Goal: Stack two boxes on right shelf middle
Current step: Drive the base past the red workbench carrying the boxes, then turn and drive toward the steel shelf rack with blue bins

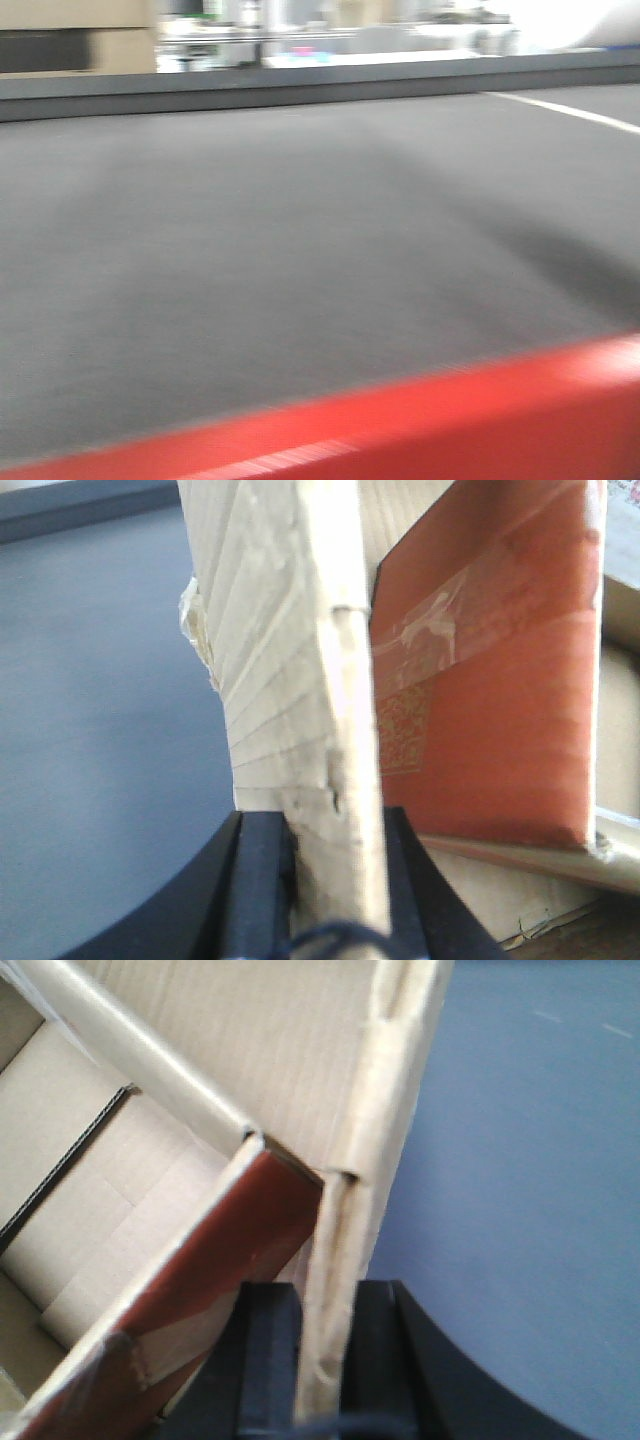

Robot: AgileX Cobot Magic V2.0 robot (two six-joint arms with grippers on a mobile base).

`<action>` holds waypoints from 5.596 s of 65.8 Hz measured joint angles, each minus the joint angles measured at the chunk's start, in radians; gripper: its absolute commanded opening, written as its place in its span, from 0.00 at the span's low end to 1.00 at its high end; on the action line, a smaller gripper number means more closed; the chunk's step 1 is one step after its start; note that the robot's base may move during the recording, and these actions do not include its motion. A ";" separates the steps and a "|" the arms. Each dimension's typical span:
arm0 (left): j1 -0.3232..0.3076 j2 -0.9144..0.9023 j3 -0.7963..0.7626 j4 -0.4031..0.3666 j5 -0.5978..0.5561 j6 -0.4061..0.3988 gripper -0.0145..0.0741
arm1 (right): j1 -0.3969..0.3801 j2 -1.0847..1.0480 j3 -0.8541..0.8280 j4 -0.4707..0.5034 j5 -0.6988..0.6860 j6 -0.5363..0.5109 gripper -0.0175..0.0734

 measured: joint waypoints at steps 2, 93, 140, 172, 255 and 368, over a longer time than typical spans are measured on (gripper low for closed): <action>0.000 0.000 0.000 0.000 -0.002 0.000 0.04 | 0.000 0.000 0.000 0.000 0.000 0.000 0.02; 0.000 0.002 0.000 -0.003 -0.002 0.000 0.04 | 0.000 0.000 0.000 0.000 0.000 0.000 0.02; 0.000 0.002 0.000 -0.003 -0.002 0.000 0.04 | 0.000 0.000 0.000 0.000 0.000 0.000 0.02; 0.000 0.002 0.000 -0.004 -0.002 0.000 0.04 | 0.000 0.000 0.000 0.000 0.000 0.000 0.02; 0.000 0.002 0.000 0.003 -0.002 0.000 0.04 | 0.000 0.000 0.000 0.000 0.002 0.000 0.02; -0.001 0.002 0.000 0.011 -0.003 0.000 0.04 | 0.000 0.000 -0.001 0.002 0.000 -0.001 0.02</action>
